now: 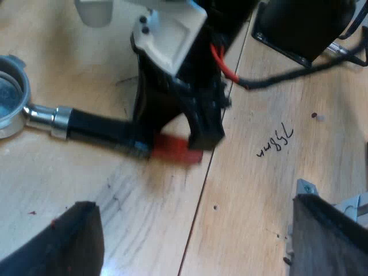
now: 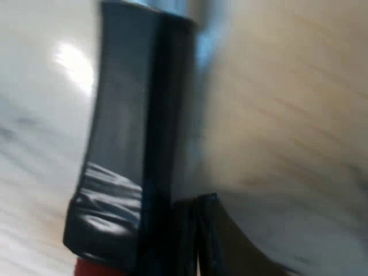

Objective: Put the handle in the coffee machine

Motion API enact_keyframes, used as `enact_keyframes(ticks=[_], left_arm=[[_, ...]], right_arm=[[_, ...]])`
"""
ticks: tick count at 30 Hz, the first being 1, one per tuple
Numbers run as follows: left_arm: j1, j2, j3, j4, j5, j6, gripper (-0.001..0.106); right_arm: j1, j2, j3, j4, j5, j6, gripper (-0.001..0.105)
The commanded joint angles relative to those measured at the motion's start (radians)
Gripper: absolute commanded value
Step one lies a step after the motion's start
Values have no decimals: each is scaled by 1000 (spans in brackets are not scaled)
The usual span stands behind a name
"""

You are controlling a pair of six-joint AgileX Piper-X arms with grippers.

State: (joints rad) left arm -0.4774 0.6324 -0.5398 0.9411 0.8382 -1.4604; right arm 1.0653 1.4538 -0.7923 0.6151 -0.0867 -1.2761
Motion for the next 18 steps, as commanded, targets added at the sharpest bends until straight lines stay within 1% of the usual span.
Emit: enact_keyframes(ticks=[1, 2, 4, 8, 10, 11, 12, 15, 18], left_arm=[[0, 0, 0, 13, 5, 7, 70], [0, 0, 0, 15, 5, 7, 70], [0, 0, 0, 20, 5, 7, 70], [0, 0, 0, 20, 5, 7, 70], [0, 0, 0, 20, 5, 7, 70], [0, 0, 0, 22, 5, 7, 70], [0, 0, 0, 25, 5, 7, 70], [0, 0, 0, 27, 5, 7, 70], [0, 0, 0, 27, 5, 7, 70]], right_arm=[[39, 32, 16, -112, -61, 37, 0], [47, 32, 16, -126, -61, 48, 0], [71, 37, 16, -185, -56, 92, 0], [93, 64, 16, -270, -55, 120, 0], [98, 93, 16, -333, -55, 165, 0], [98, 98, 16, -349, -55, 173, 0], [98, 111, 13, -380, -55, 202, 0], [98, 144, -4, -448, -52, 227, 0], [98, 167, -23, -525, -48, 227, 0]])
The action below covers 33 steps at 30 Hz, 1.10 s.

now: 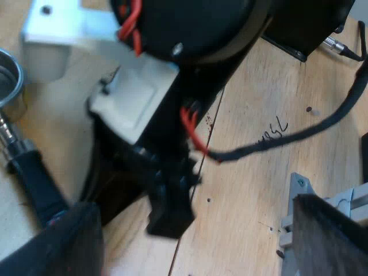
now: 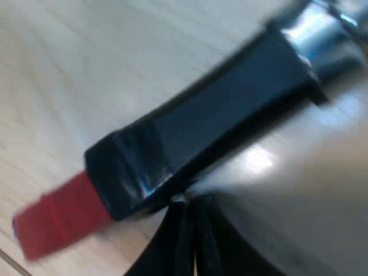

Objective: Put the handle in the coffee machine

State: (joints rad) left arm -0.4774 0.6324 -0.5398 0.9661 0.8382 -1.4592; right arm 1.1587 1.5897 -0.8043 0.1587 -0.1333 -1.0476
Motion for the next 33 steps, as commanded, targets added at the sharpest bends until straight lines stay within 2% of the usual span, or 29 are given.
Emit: enact_keyframes(ticks=[1, 8, 17, 20, 24, 27, 33], left_arm=[[0, 0, 0, 2, 5, 6, 70], [0, 0, 0, 2, -8, 6, 70], [0, 0, 0, 14, -9, 6, 70], [0, 0, 0, 26, -9, 6, 70], [0, 0, 0, 27, -9, 6, 70], [0, 0, 0, 27, -9, 6, 70], [0, 0, 0, 25, -9, 6, 70]], right_arm=[[5, 41, -19, -98, 2, -1, 0], [5, 66, -29, -171, 53, 6, 0], [5, 66, -29, -168, 13, 6, 0], [5, 46, -29, -107, 8, 6, 0], [5, -11, -29, 83, 12, 4, 0], [5, -70, -29, 245, 45, -24, 0], [5, -212, -29, 421, 104, -33, 0]])
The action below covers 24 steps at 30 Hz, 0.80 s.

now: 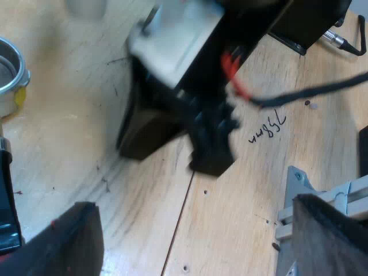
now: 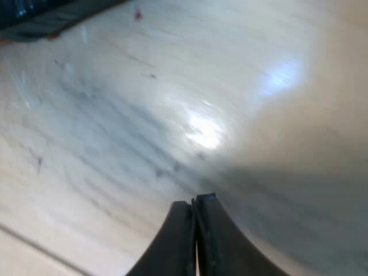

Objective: Put the handle in the coffee machine

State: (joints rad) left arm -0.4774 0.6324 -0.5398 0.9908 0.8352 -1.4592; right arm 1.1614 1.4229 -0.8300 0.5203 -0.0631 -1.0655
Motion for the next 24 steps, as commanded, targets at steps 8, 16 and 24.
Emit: enact_keyframes(ticks=[8, 16, 24], left_arm=[[0, 0, 0, -2, -35, 37, 70], [0, 0, 0, -40, -193, 50, 70], [0, 0, 0, -96, -232, 50, 70]], right_arm=[[2, -215, -29, 212, 167, -116, 0], [-2, -251, -130, 326, 324, -259, 25], [-89, -241, -213, 321, 340, -301, 75]])
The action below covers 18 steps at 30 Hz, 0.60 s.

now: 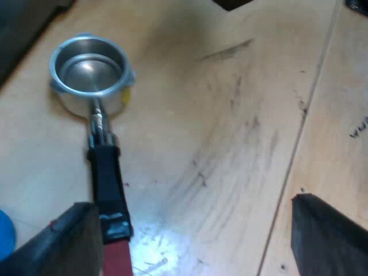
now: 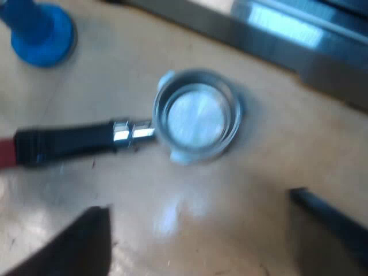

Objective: Put the handle in the coffee machine

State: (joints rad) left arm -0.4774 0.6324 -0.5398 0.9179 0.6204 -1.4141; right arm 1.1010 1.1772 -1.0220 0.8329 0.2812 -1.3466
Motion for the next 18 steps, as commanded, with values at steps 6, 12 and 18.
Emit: enact_keyframes(ticks=[6, 12, 18], left_arm=[[0, 0, 0, -90, -97, 5, 70], [0, 0, 0, -113, -124, 5, 70], [0, 0, 0, -112, -138, 0, 70]], right_arm=[[-155, 55, -67, 9, -161, -59, 75], [-209, 177, -135, 9, -205, -79, 75], [-208, 295, -193, 9, -219, -95, 75]])
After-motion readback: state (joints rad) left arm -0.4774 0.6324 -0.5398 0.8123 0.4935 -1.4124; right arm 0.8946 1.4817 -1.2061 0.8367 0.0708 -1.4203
